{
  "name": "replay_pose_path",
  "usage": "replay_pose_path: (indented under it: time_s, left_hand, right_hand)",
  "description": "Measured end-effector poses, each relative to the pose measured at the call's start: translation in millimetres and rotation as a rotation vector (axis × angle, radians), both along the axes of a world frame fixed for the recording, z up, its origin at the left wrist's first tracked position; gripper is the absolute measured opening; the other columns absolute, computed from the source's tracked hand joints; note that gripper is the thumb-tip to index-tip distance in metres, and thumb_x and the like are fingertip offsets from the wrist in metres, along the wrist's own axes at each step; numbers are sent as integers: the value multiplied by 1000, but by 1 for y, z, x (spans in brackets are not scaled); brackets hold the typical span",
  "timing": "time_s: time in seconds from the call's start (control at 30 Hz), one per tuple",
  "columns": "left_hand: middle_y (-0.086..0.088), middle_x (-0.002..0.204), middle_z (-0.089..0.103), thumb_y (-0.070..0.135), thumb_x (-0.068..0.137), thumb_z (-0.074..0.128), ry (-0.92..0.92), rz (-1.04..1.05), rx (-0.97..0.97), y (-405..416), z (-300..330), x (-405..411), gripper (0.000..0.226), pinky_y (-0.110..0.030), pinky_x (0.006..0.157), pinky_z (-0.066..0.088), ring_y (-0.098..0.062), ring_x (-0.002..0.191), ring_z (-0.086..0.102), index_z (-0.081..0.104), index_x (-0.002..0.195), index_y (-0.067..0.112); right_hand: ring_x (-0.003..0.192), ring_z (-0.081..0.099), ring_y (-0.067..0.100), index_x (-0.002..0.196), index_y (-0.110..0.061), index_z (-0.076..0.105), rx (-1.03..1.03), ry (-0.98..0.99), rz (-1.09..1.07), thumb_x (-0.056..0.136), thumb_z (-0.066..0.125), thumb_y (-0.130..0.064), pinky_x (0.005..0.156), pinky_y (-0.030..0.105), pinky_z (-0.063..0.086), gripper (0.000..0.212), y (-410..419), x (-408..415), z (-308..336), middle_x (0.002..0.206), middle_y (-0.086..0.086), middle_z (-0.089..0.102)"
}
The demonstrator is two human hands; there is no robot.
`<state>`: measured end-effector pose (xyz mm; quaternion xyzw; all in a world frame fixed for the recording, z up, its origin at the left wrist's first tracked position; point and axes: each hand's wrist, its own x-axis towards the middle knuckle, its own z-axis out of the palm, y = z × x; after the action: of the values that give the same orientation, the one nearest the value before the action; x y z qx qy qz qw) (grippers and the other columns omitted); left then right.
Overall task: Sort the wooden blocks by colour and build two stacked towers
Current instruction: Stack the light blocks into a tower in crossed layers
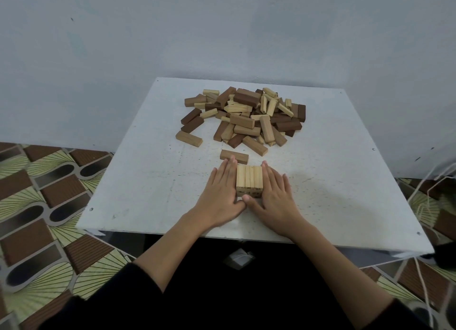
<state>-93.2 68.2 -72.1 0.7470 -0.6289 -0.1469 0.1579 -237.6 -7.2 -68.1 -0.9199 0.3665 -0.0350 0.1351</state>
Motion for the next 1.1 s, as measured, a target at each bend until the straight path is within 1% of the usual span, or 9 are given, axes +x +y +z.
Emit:
replay_pose_path:
  time_s: [0.07,0.3,0.4,0.6,0.73,0.8,0.87,0.97,1.1]
  left_hand:
    - [-5,158,-19,61,77,18,-15,-1,15,0,0,0,96,-32,117,-12,-14,144,-20,-19,147,7]
    - [-9,156,-23,65,71,2,-103,-15,75,0,1,1,98,-32,116,-14,-17,144,-22,-22,145,5]
    - [-10,156,-25,58,80,10,-135,-19,112,0,3,0,89,-31,115,-16,-18,143,-23,-24,143,5]
    - [-11,156,-25,54,89,19,-134,-19,115,0,2,1,85,-31,116,-15,-19,144,-22,-23,145,4]
    - [-7,158,-19,57,88,28,-27,6,45,2,2,2,90,-30,117,-9,-15,145,-18,-13,150,7]
    - [-5,159,-16,50,92,43,50,20,-12,4,3,2,91,-31,119,-4,-12,145,-15,-11,150,7]
    - [-3,159,-17,43,92,50,76,24,-50,6,4,1,93,-33,120,-1,-11,145,-14,-13,150,7]
    - [-3,158,-21,39,92,52,95,17,-77,8,6,-2,95,-33,120,-1,-11,145,-16,-20,147,9]
    - [-3,158,-22,39,93,49,75,2,-81,8,4,-2,93,-35,120,-1,-13,145,-14,-22,146,9]
  right_hand:
    - [144,-9,15,149,-8,-10,1,5,3,60,-21,-84,114,37,-14,117,0,0,0,158,3,-7]
    - [144,-15,16,149,-9,-11,-13,65,8,58,-27,-82,115,38,-14,119,0,0,1,157,6,-15]
    - [143,-17,18,149,-8,-11,-11,88,11,56,-29,-82,116,39,-13,120,1,-1,3,156,8,-19]
    - [143,-18,18,149,-8,-12,-5,107,14,53,-31,-82,116,39,-13,122,1,0,5,156,9,-20]
    - [143,-18,17,148,-8,-14,26,90,11,52,-27,-86,115,37,-15,124,1,-1,7,156,7,-22]
    - [143,-19,16,147,-8,-16,41,61,5,53,-23,-87,113,35,-16,123,1,-2,8,155,6,-23]
    - [141,-23,13,147,-8,-17,39,28,8,56,-20,-88,112,33,-18,121,1,-3,8,154,4,-27]
    - [135,-29,7,146,-8,-19,40,-6,19,58,-18,-88,111,33,-19,118,1,-3,8,146,-2,-36]
    - [134,-29,6,146,-10,-20,40,-17,33,60,-17,-87,111,34,-19,116,0,-3,7,143,-4,-38]
